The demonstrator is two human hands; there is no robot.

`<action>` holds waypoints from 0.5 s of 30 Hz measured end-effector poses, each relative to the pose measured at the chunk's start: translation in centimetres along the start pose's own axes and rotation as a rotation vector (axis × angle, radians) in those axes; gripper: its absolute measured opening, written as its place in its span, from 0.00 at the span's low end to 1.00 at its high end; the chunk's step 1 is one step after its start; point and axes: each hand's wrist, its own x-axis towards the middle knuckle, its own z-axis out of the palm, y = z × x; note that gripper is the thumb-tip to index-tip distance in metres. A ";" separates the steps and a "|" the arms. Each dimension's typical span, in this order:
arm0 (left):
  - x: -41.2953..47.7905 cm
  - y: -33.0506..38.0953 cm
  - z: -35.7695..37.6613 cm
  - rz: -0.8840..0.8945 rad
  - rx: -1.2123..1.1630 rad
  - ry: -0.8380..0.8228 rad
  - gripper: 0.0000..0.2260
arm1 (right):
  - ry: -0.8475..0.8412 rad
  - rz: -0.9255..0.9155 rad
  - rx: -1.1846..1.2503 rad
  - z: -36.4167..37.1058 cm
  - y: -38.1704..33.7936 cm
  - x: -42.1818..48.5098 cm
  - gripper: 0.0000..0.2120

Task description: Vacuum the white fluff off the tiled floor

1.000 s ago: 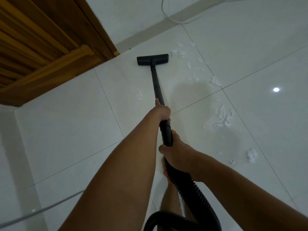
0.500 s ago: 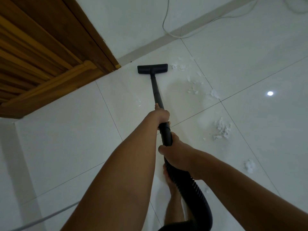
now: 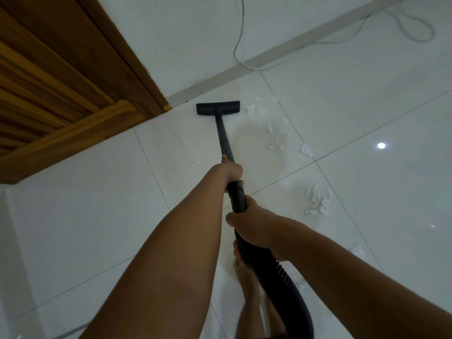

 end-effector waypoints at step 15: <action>3.6 1.8 -0.1 0.032 -0.022 0.034 0.33 | 0.027 -0.032 -0.010 -1.1 -0.9 3.7 0.31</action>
